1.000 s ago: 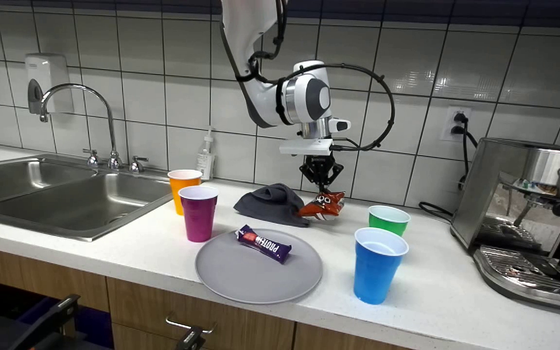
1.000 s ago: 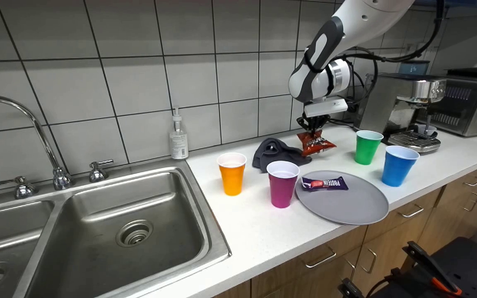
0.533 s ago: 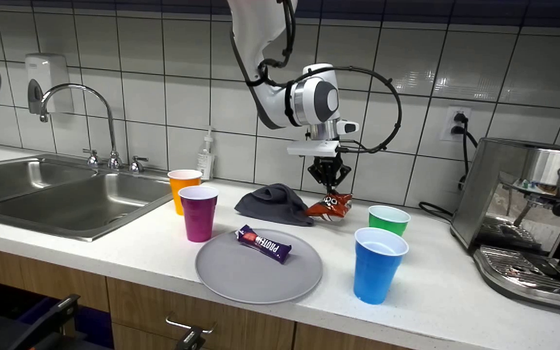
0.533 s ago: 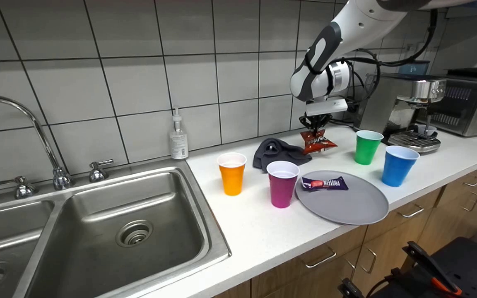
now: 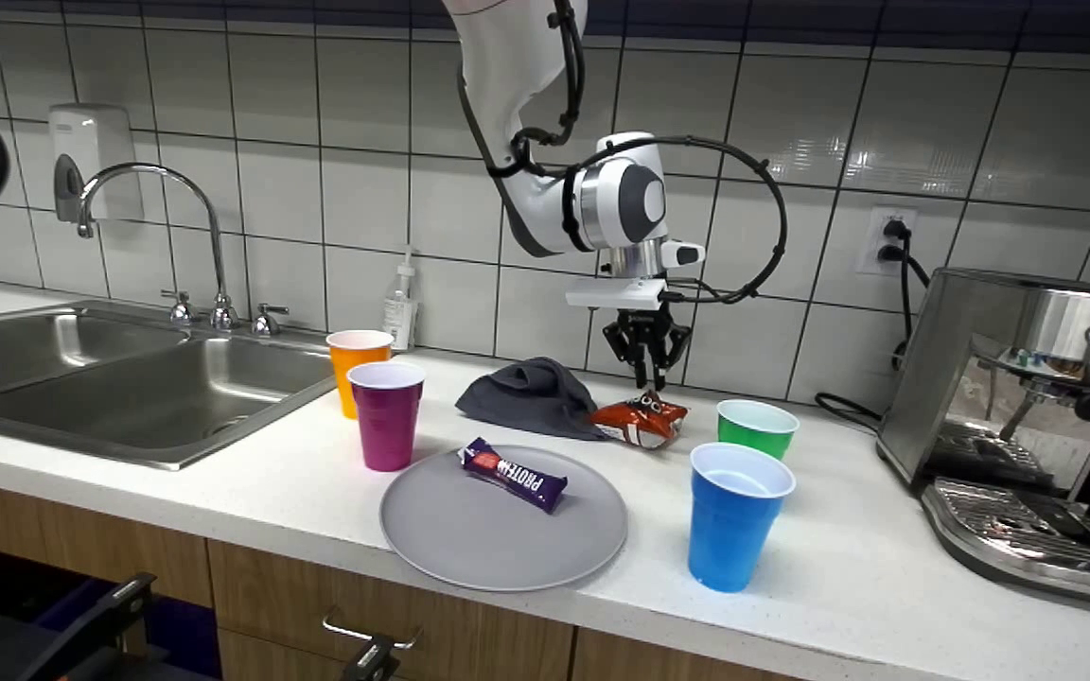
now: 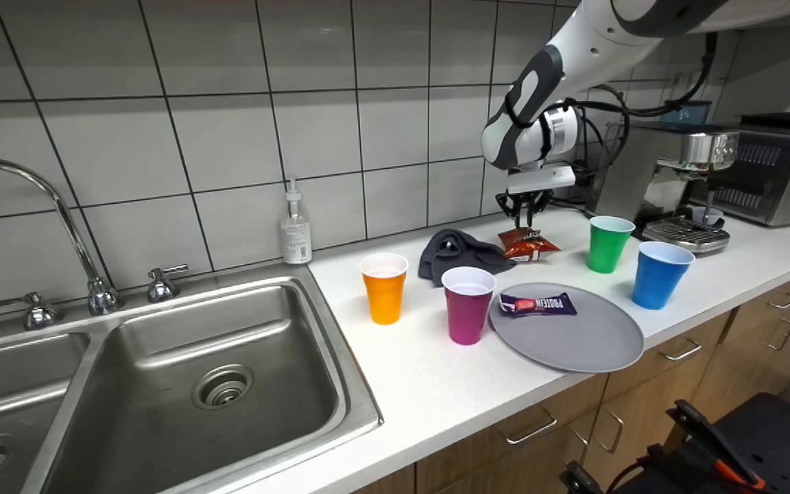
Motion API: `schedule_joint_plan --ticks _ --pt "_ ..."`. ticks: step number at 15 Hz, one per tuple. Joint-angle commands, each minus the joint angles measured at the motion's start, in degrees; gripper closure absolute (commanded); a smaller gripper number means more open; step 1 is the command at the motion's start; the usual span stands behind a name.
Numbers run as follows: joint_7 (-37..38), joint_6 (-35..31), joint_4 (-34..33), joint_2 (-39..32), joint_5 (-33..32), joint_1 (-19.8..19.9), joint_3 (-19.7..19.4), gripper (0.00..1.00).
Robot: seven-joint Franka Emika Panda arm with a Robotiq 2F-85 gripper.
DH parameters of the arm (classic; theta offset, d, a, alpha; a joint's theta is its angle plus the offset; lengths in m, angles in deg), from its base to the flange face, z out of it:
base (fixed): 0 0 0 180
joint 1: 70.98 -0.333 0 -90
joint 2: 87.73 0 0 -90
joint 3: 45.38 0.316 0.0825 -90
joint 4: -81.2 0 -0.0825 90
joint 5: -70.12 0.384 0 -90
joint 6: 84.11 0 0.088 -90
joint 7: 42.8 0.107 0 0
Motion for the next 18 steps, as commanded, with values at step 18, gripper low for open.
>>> schedule_joint_plan --ticks 18 --pt "1.1 -1.8 15.7 12.1 0.5 -0.6 0.5 0.00"
